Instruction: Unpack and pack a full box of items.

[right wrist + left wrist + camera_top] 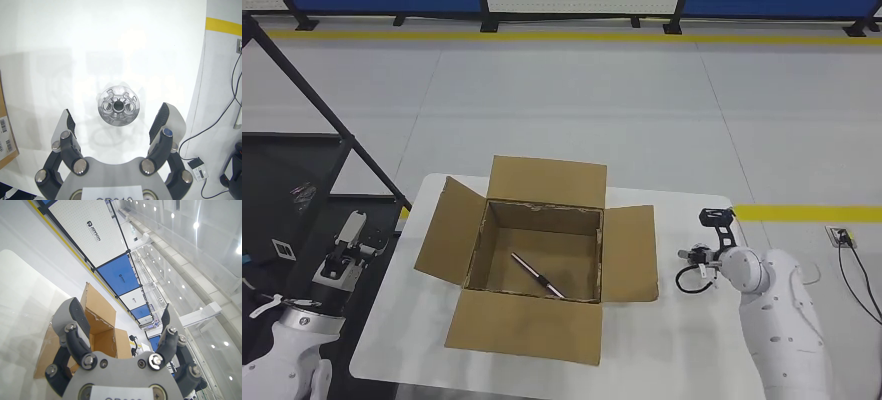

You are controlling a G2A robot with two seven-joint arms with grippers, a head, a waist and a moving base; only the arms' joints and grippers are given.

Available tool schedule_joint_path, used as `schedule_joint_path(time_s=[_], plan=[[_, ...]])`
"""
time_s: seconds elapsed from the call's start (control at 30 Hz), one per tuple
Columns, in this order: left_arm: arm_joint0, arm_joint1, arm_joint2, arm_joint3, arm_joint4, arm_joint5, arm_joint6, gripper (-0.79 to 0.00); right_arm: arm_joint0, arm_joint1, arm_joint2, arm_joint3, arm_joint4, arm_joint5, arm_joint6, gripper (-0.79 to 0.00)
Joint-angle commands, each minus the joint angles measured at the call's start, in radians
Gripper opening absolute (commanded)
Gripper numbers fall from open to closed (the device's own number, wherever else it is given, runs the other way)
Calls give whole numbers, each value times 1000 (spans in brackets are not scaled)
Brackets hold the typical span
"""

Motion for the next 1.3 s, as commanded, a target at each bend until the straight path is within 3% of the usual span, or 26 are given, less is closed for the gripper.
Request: schedule_joint_path(time_s=[0.0,0.07,0.13,0.17,0.2,0.47,0.67,0.9,1.27], plan=[[0,0,0,0,0,0,0,0,9,1,-4,21,5,4,-6,-40],[0,0,0,0,0,0,0,0,18,3,-6,40,12,5,-13,-182],[0,0,0,0,0,0,0,0,26,5,-8,55,18,7,-19,-246],[0,0,0,0,0,0,0,0,29,5,-9,61,19,8,-22,-351],[0,0,0,0,0,0,0,0,32,6,-11,66,21,9,-24,-403],[0,0,0,0,0,0,0,0,35,13,-12,48,38,35,-45,-600],[0,0,0,0,0,0,0,0,2,20,0,-99,52,68,-60,-767],[0,0,0,0,0,0,0,0,-71,24,0,-351,116,63,-55,-785],[0,0,0,0,0,0,0,0,-125,23,-77,-615,261,-18,-81,-785]])
